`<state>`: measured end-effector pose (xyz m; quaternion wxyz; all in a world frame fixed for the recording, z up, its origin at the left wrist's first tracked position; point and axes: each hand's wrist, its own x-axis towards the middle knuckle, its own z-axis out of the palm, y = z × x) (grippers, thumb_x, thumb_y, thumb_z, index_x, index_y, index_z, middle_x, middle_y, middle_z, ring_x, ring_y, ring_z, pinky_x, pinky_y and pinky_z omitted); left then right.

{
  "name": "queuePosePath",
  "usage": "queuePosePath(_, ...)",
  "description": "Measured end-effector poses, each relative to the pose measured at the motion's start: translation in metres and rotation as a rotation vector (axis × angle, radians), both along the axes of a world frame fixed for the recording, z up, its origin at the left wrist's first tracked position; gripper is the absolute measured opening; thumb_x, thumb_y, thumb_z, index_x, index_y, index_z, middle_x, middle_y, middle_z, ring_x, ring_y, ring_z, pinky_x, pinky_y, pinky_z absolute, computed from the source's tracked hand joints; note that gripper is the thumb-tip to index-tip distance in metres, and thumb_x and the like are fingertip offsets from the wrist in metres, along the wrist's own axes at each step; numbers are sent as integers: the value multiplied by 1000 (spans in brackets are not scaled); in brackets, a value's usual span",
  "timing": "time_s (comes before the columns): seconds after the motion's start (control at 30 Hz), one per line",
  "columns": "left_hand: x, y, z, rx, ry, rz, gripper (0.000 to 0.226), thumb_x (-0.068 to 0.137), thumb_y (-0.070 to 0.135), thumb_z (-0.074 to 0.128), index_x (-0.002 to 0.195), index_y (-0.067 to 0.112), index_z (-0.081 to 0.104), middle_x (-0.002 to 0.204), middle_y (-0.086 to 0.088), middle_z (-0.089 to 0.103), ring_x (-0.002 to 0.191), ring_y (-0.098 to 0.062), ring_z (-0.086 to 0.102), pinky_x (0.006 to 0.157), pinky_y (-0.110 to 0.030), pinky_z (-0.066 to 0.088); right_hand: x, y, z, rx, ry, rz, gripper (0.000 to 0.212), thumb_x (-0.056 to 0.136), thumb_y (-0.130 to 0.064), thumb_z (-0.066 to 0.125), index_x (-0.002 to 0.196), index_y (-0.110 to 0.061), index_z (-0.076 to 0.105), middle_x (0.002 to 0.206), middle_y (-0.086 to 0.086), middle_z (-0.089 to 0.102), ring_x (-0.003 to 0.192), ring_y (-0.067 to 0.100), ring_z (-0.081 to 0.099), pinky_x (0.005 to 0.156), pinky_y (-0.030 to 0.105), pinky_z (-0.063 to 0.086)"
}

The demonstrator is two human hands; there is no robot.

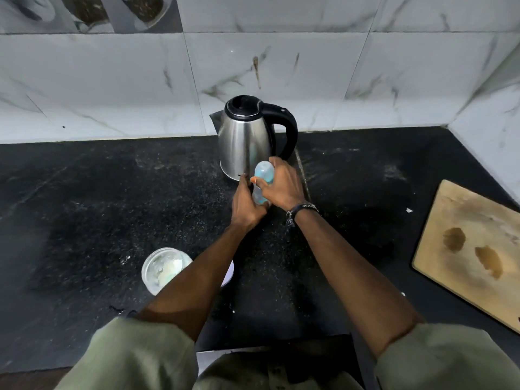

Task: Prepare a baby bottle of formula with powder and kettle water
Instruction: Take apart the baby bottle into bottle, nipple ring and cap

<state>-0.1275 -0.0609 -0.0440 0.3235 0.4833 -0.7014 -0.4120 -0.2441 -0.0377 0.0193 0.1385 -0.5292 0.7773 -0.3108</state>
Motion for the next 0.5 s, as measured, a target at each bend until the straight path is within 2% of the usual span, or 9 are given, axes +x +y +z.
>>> queuePosePath(0.07, -2, -2, -4, 3, -10, 8, 59, 71, 9, 78, 123, 3, 51, 102, -8, 71, 93, -35, 70, 71, -38, 53, -1, 0, -2, -23, -13, 23, 52, 80, -42, 77, 119, -13, 58, 112, 11, 69, 104, 33, 65, 83, 41, 56)
queuePosePath(0.13, -3, -2, -5, -9, -17, 26, 49, 74, 1, 78, 117, 3, 55, 95, -4, 69, 89, -36, 70, 69, -41, 54, -2, 4, -2, -52, -29, 35, 48, 80, -42, 77, 116, -15, 59, 108, 9, 71, 101, 31, 66, 81, 41, 56)
queuePosePath(0.23, -4, 5, -3, -58, 4, 41, 38, 73, 15, 73, 108, 5, 62, 93, -8, 74, 86, -34, 71, 70, -45, 57, -3, 12, 0, -96, -39, 38, 49, 78, -43, 78, 116, -16, 62, 106, 7, 73, 99, 29, 68, 81, 41, 56)
queuePosePath(0.33, -2, 21, 0, -100, 65, 39, 41, 76, 25, 71, 112, 7, 63, 96, -7, 75, 87, -32, 72, 73, -48, 58, -3, 25, 8, -147, -59, 63, 49, 77, -43, 79, 115, -16, 64, 103, 5, 73, 95, 25, 69, 80, 41, 57)
queuePosePath(0.43, 5, 43, 10, -97, 143, 36, 43, 80, 35, 73, 115, 11, 64, 96, -2, 75, 85, -20, 72, 72, -38, 58, 0, 43, 18, -181, -84, 88, 49, 76, -47, 79, 114, -19, 64, 103, -1, 73, 93, 18, 69, 80, 39, 58)
queuePosePath(0.5, 12, 59, 16, -123, 189, 35, 44, 81, 43, 73, 112, 13, 65, 92, 5, 73, 80, -4, 69, 70, -29, 55, 4, 57, 24, -197, -133, 111, 49, 75, -49, 78, 113, -22, 64, 102, -6, 73, 92, 13, 69, 78, 39, 59)
